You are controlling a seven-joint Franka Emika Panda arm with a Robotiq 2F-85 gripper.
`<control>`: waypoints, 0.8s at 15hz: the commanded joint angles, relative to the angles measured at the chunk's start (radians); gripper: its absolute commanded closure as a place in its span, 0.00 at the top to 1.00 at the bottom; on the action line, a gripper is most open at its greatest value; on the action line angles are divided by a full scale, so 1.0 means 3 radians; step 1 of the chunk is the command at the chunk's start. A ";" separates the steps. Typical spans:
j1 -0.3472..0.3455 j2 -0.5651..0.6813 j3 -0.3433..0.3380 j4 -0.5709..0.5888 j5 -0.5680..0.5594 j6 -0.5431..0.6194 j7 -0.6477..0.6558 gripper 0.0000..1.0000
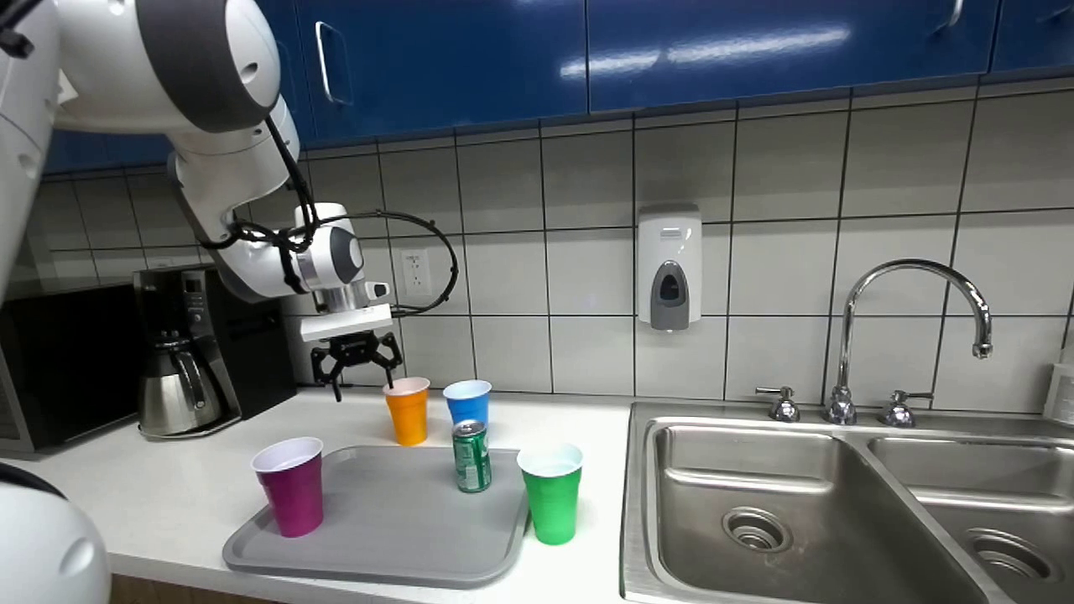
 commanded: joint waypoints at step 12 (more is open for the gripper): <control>0.0143 0.0671 -0.0142 0.0935 -0.0085 -0.0301 0.0025 1.00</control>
